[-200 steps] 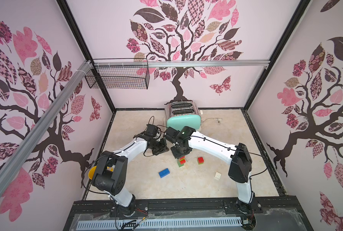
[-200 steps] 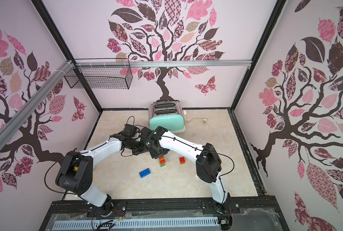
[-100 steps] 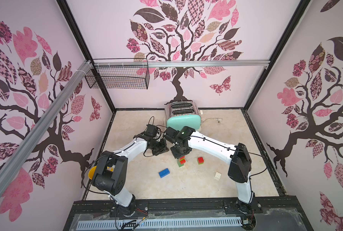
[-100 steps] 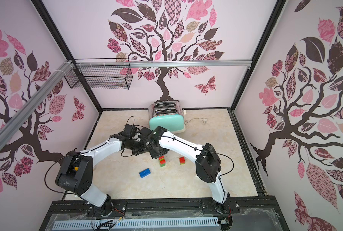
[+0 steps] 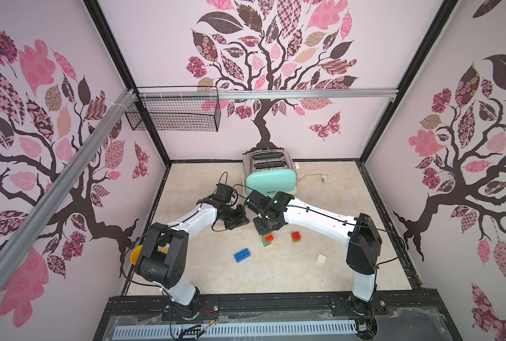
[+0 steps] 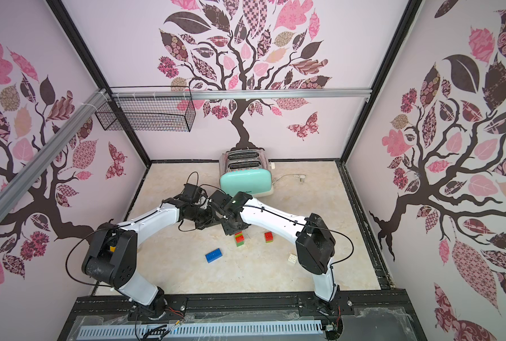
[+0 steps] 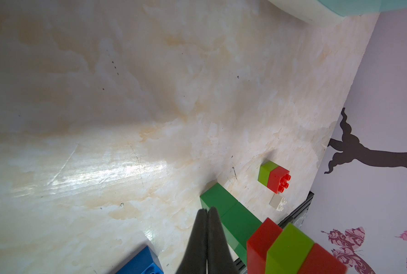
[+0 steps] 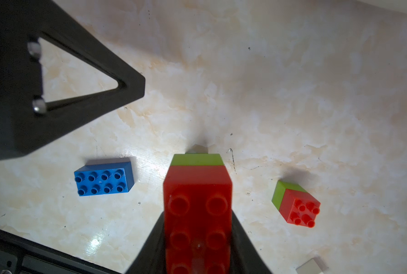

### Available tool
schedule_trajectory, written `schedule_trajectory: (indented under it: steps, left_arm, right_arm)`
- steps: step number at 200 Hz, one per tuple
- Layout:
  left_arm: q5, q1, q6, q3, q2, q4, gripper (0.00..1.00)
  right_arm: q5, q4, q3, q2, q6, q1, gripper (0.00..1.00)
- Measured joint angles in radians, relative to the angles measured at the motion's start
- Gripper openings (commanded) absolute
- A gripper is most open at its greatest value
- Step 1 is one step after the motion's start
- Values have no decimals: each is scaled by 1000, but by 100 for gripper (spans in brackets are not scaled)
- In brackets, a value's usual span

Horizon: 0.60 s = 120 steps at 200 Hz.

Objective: Assemble a spoon with lego
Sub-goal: Assemble the lego brick with the lego brick.

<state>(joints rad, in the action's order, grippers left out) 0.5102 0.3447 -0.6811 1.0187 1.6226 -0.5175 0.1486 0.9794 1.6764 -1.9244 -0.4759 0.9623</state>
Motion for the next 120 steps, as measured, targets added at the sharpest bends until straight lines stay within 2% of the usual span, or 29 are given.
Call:
schedule_trajectory:
  steps: [22,30,73,120]
  left_arm:
    - [0,0,0,0,0,0,0]
    - [0,0,0,0,0,0,0]
    - [0,0,0,0,0,0,0]
    - [0,0,0,0,0,0,0]
  right_arm:
    - [7,4,14,-4,-3,0,45]
    - [10,3,17,-9,-6,0,49]
    - [18,77,39,-117,-3,0,55]
    - [11,119,128,-94,4,0,73]
